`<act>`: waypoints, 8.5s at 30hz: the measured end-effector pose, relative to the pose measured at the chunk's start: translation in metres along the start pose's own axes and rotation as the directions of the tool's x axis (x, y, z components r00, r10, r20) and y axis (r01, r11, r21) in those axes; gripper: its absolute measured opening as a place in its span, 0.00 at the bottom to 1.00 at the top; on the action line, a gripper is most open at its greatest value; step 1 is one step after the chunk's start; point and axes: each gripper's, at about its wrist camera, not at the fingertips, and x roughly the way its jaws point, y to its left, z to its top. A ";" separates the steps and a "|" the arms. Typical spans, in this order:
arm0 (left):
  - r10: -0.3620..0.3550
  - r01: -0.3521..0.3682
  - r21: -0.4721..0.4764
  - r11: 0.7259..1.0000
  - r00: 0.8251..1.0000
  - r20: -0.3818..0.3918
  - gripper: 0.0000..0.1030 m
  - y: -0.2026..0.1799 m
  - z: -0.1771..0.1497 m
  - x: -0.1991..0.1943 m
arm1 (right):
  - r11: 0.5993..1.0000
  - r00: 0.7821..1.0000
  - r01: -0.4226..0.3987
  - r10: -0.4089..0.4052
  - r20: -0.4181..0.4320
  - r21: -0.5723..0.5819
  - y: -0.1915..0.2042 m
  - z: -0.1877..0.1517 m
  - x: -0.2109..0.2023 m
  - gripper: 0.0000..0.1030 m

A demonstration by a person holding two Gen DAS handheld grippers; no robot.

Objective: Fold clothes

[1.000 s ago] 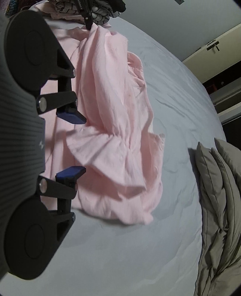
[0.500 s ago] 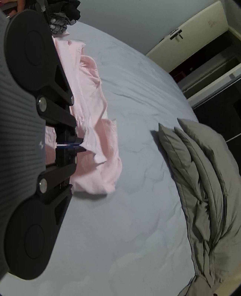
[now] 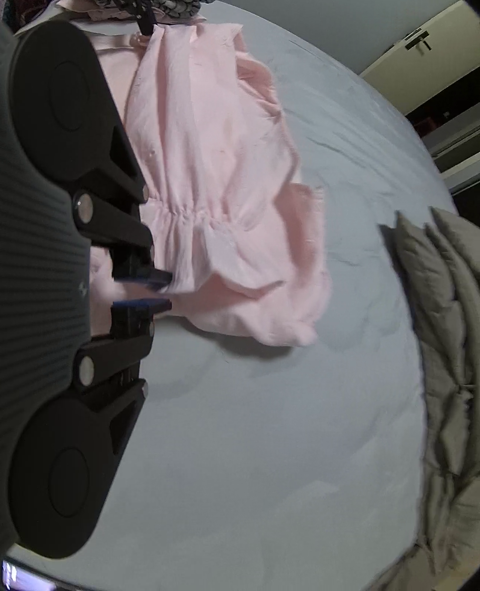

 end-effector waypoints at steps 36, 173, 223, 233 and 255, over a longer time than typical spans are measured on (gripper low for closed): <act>-0.013 0.039 -0.338 0.940 0.997 0.079 0.18 0.034 0.041 0.072 | 0.999 0.999 0.031 -0.030 0.029 -0.025 0.011 0.025 0.074 0.41; -0.101 0.108 -0.196 0.975 0.994 0.048 0.56 0.034 -0.077 -0.083 | 0.990 0.994 -0.106 0.104 -0.025 -0.092 -0.011 -0.066 -0.087 0.62; 0.030 -0.026 -0.377 0.926 1.000 0.006 0.38 0.036 -0.054 -0.020 | 0.984 0.995 -0.095 0.095 0.008 0.152 0.002 -0.036 -0.041 0.48; 0.038 -0.047 -0.406 0.913 0.999 -0.031 0.38 0.033 -0.045 -0.009 | 0.987 1.000 -0.014 0.016 -0.013 0.163 0.019 -0.019 -0.013 0.58; 0.152 -0.117 -0.392 0.912 0.987 0.058 0.03 0.051 -0.041 -0.049 | 0.985 0.994 0.087 -0.096 0.058 0.146 -0.013 -0.026 -0.039 0.04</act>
